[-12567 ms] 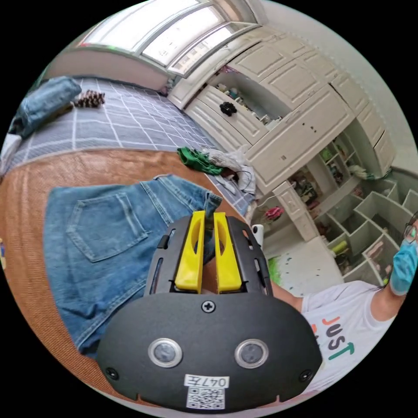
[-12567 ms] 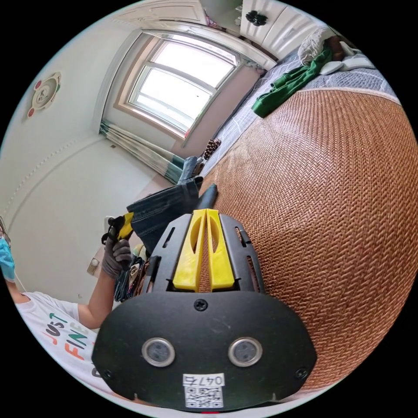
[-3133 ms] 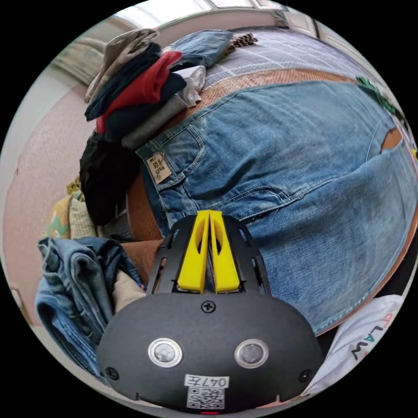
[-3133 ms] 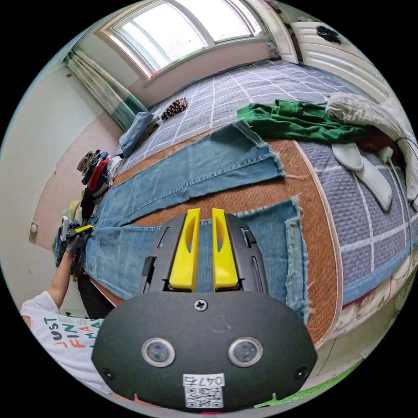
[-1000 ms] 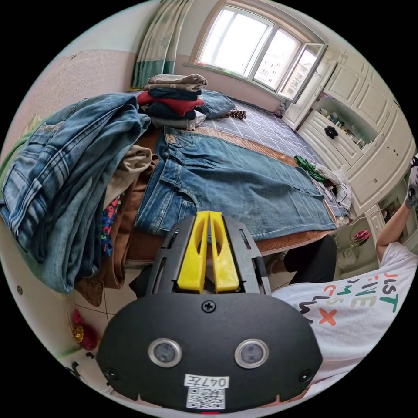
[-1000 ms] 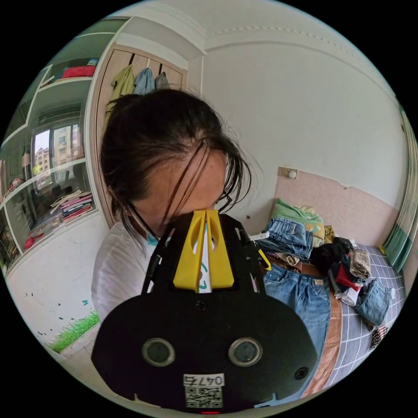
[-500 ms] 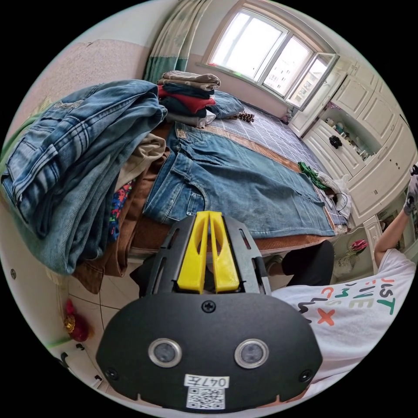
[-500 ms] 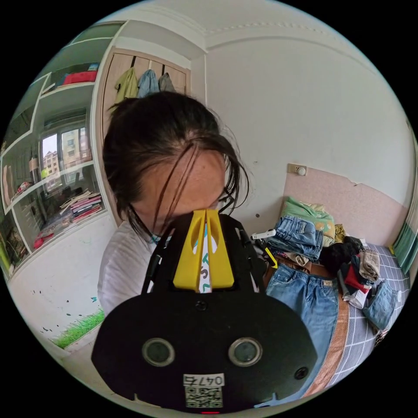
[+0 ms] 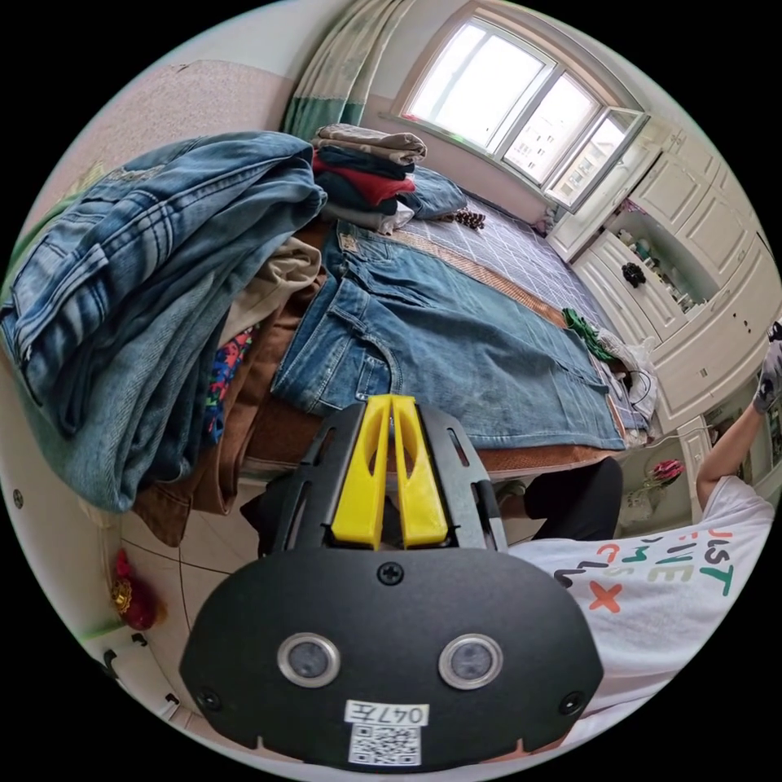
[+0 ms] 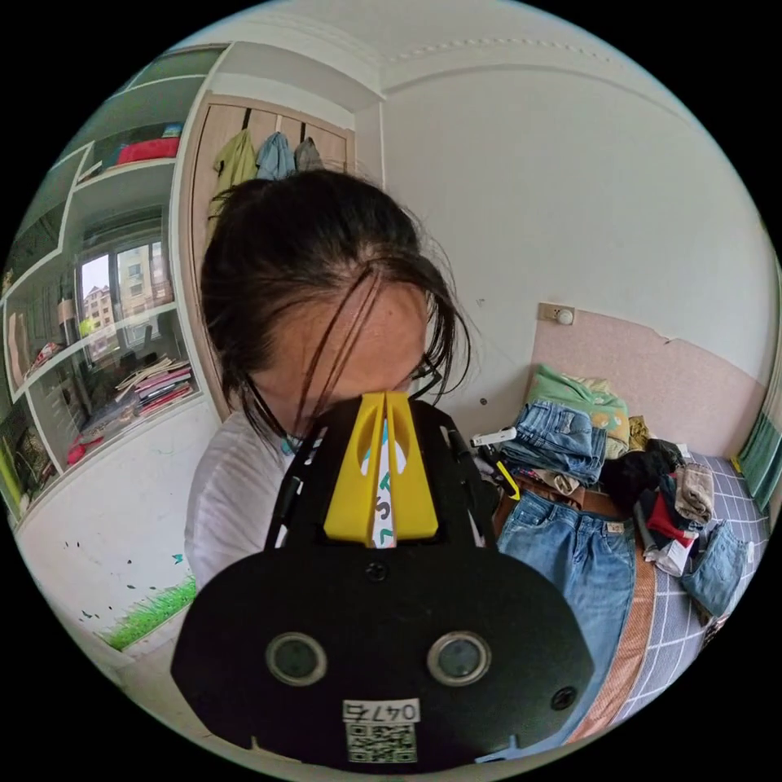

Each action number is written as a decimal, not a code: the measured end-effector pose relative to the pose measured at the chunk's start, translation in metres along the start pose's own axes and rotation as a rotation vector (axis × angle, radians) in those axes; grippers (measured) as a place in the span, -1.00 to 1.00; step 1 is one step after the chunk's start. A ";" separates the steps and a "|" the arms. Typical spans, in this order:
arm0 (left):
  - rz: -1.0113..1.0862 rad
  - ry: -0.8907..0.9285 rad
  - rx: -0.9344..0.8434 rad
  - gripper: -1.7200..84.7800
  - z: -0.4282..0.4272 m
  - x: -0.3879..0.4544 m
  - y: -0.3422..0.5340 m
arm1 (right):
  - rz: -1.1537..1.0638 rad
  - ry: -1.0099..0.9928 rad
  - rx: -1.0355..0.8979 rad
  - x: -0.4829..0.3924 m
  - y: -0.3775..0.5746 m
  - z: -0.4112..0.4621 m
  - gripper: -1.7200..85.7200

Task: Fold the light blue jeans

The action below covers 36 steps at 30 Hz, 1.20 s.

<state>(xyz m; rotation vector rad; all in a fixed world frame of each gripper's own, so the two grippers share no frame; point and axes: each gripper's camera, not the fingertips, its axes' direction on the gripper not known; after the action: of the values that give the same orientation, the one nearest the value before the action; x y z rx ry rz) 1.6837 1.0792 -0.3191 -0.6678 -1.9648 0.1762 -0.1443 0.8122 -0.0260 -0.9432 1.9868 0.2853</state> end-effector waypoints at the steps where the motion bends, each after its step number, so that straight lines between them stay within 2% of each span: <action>1: -0.002 0.002 0.001 -0.98 0.001 0.001 0.002 | -0.005 -0.003 -0.002 0.000 0.003 0.001 -0.99; 6: -0.013 -0.009 -0.008 -0.98 0.016 0.008 0.025 | -0.036 0.033 0.072 -0.016 0.031 -0.020 -0.99; 9: -0.033 -0.009 -0.013 -0.98 0.025 0.008 0.038 | -0.063 0.030 0.181 -0.031 0.061 -0.045 -0.99; 12: -0.080 -0.014 -0.019 -0.98 0.035 0.003 0.051 | 0.006 0.148 0.266 -0.045 0.114 -0.067 -0.98; 15: -0.147 -0.007 -0.008 -0.96 0.040 -0.007 0.070 | 0.261 0.461 0.311 -0.062 0.200 -0.082 -0.96; 17: -0.189 0.015 0.006 -0.92 0.043 -0.014 0.082 | 0.618 0.861 0.292 -0.085 0.294 -0.088 -0.89; 18: -0.219 0.029 0.013 -0.89 0.045 -0.019 0.090 | 0.721 0.967 0.275 -0.093 0.320 -0.088 -0.87; 20: -0.260 0.040 0.025 -0.84 0.049 -0.025 0.100 | 1.122 1.306 0.243 -0.135 0.428 -0.083 -0.85; 23: -0.314 0.027 0.044 -0.78 0.057 -0.029 0.111 | 1.483 1.480 0.319 -0.201 0.543 -0.061 -0.82; 26: -0.331 0.012 0.030 -0.72 0.072 -0.024 0.112 | 1.672 1.526 0.341 -0.242 0.607 -0.031 -0.80; 31: -0.340 -0.005 -0.049 -0.65 0.111 -0.013 0.105 | 1.655 1.573 0.347 -0.260 0.626 -0.006 -0.81; 36: -0.375 0.000 -0.089 -0.65 0.152 -0.004 0.103 | 1.724 1.536 0.380 -0.266 0.646 0.004 -0.87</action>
<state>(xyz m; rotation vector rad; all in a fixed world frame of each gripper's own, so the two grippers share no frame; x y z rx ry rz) 1.5925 1.1882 -0.4361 -0.3448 -2.0680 -0.1414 -0.5189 1.3910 0.0852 1.5885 3.4725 -0.0117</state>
